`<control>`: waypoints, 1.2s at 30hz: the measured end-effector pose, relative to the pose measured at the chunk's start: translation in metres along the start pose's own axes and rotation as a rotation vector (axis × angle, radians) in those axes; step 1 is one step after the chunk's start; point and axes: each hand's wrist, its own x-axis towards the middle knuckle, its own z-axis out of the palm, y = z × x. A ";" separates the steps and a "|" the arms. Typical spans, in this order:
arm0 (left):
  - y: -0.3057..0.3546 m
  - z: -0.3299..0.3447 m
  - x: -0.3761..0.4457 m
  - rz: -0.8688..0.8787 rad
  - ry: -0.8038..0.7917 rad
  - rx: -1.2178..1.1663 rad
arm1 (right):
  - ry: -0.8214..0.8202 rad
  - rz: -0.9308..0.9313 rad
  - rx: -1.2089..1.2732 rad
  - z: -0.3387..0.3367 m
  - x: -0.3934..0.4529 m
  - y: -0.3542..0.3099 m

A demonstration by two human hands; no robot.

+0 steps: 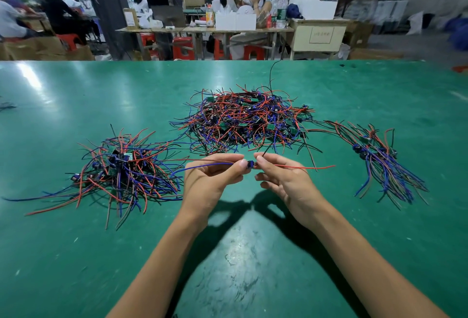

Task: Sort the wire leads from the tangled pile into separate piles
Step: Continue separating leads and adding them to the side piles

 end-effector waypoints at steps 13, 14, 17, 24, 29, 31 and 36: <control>0.000 -0.008 0.002 0.052 -0.182 0.085 | 0.076 0.032 0.192 -0.006 0.003 -0.009; -0.002 -0.011 0.004 0.105 -0.201 0.204 | 0.071 0.029 0.186 -0.008 0.004 -0.011; -0.007 -0.015 0.008 0.220 -0.098 0.597 | 0.020 0.028 0.146 -0.014 0.004 -0.018; -0.007 0.005 -0.003 -0.158 -0.248 0.166 | -0.104 -0.063 -0.220 -0.015 0.002 -0.009; -0.015 0.004 -0.003 -0.232 -0.260 0.158 | -0.047 -0.191 -0.479 -0.021 0.007 -0.002; -0.016 0.003 -0.003 -0.250 -0.285 0.183 | -0.057 -0.182 -0.526 -0.022 0.008 0.001; -0.015 0.003 -0.004 -0.292 -0.249 0.132 | -0.090 -0.177 -0.669 -0.023 0.014 0.006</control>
